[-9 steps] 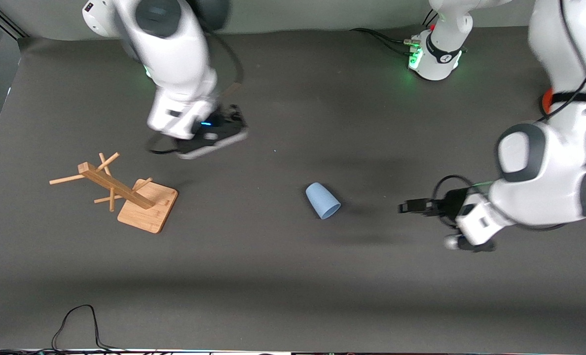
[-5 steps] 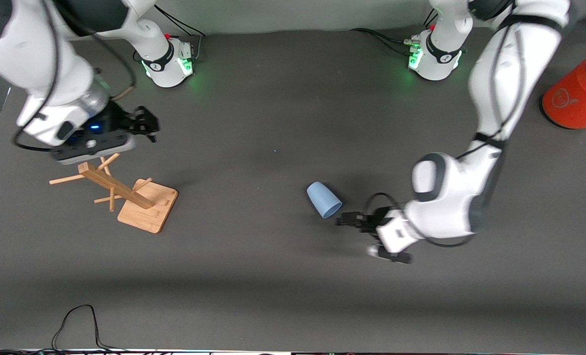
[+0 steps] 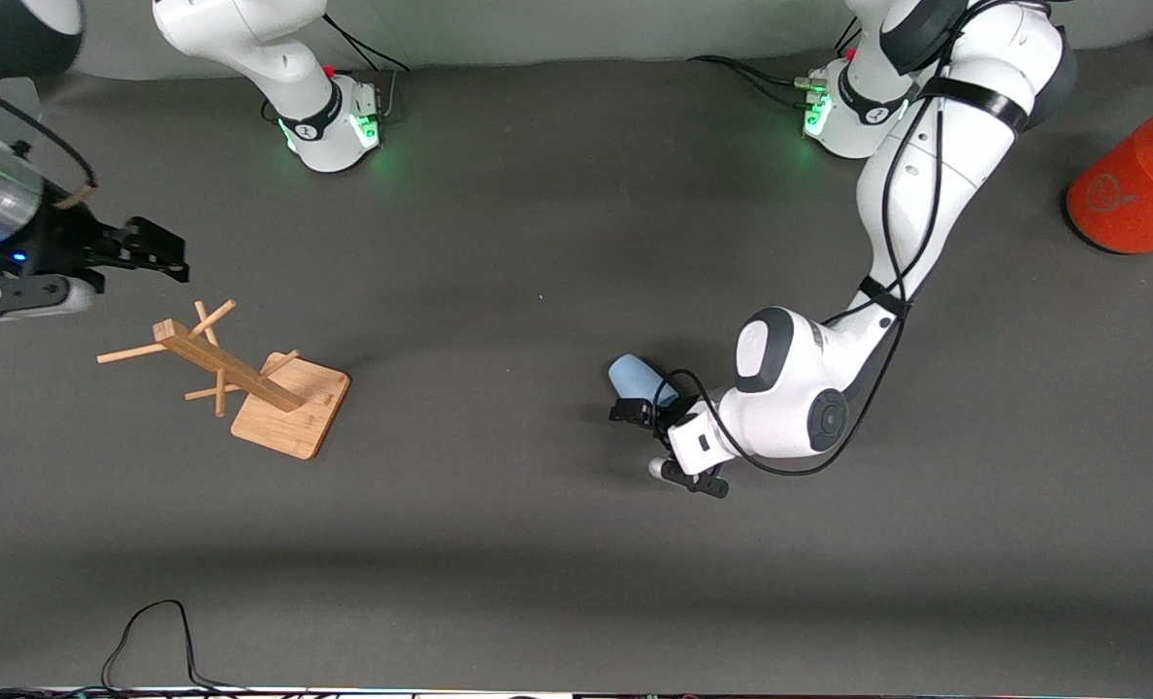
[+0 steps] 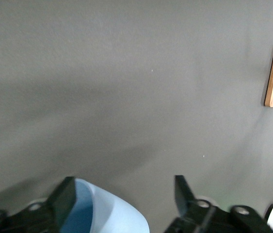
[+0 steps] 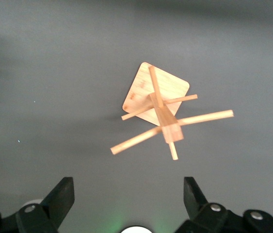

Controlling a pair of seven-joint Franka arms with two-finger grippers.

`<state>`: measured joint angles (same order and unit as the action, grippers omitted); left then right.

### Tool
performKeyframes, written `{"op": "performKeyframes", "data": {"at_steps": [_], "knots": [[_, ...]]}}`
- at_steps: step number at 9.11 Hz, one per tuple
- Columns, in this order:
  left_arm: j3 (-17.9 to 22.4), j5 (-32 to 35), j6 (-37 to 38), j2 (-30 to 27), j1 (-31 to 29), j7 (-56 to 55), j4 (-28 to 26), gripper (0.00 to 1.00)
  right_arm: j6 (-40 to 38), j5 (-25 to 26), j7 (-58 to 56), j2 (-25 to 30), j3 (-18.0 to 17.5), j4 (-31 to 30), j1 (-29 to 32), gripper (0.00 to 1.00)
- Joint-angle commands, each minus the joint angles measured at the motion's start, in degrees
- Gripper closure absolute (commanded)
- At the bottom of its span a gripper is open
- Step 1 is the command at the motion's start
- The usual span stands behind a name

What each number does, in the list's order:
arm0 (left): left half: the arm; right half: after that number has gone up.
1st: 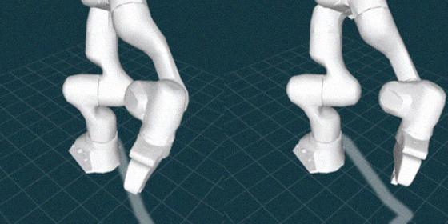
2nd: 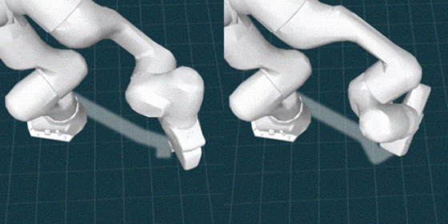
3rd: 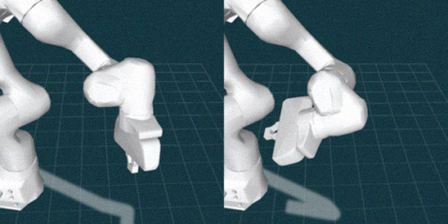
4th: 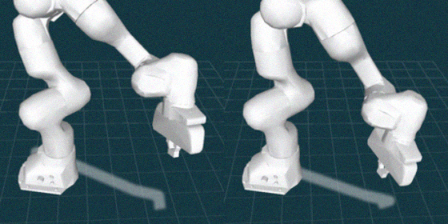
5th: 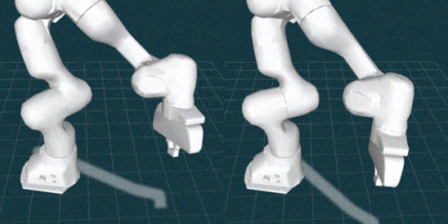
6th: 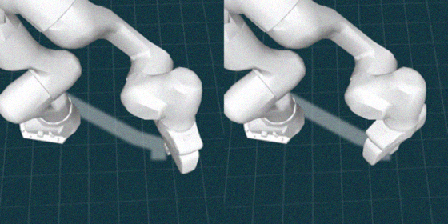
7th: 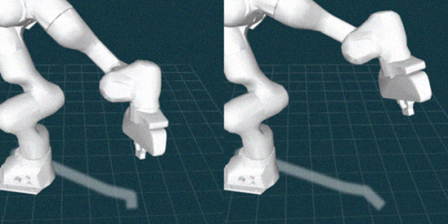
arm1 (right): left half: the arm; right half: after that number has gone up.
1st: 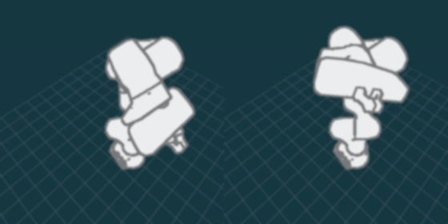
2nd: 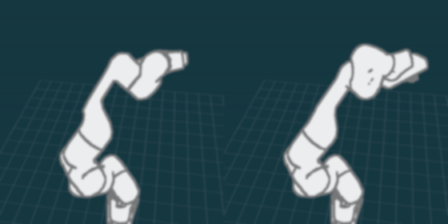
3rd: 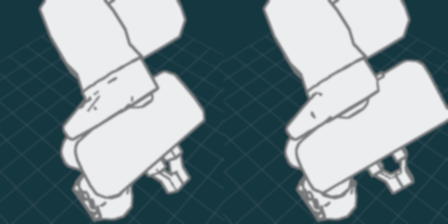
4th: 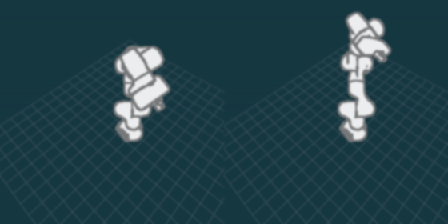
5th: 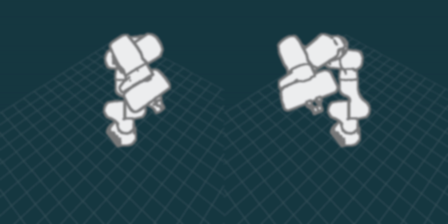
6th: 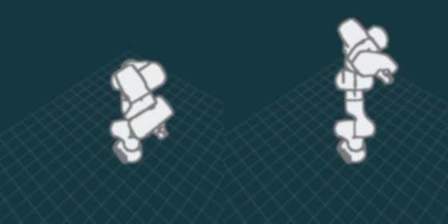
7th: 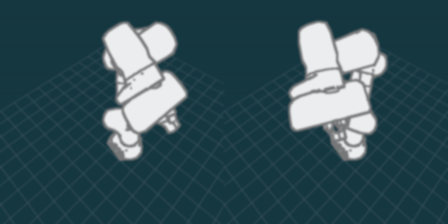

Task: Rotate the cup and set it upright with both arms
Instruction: 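Retract the right gripper while the left gripper reaches the blue cup, then grasp the blue cup rim with the left gripper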

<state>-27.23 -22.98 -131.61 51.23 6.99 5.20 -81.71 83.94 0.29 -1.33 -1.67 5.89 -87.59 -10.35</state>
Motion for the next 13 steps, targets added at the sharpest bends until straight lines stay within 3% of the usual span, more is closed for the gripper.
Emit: {"op": "performKeyframes", "data": {"at_steps": [1, 2, 3, 4, 5, 6, 9, 13], "knots": [[3.75, 1.09, 3.27, 0.27, 3.81, -0.10, 1.03, 0.49, 0.17, -1.16, -0.69, 1.23, -6.86, -3.09, 4.99, 0.00], [5.42, 2.84, 5.90, 0.01, 4.87, -3.50, 1.46, 0.50, 0.70, -4.91, -1.03, 1.58, -6.60, -3.72, 5.08, 0.00], [5.44, 5.64, 6.01, -0.25, 4.88, -5.27, 1.56, 0.36, 0.53, -7.82, -0.95, 1.67, -6.51, -4.07, 4.99, 0.00], [5.44, 6.71, 5.75, -0.26, 4.88, -5.29, 1.56, 0.15, 0.88, -7.93, -0.95, 3.41, -6.77, -6.25, 4.47, 0.00], [5.52, 6.81, 5.84, -0.26, 4.88, -5.29, 1.56, 0.15, 3.66, -7.93, -0.95, 5.34, -6.51, -10.36, 4.29, 0.00], [5.44, 6.90, 6.53, -0.34, 4.88, -5.29, 1.56, 0.29, 4.13, -7.59, -0.25, 5.45, -6.51, -10.75, 4.29, 0.00], [5.53, 10.12, 13.20, -0.96, 4.88, -10.45, 2.61, 0.99, 5.18, -4.97, -0.69, 4.92, -6.33, -10.58, 4.20, 0.00], [5.52, 12.17, 16.29, -2.45, 4.35, -19.86, 4.90, 1.00, 6.76, -4.59, -0.69, 3.79, -6.16, -10.14, 4.81, 0.00]]}}
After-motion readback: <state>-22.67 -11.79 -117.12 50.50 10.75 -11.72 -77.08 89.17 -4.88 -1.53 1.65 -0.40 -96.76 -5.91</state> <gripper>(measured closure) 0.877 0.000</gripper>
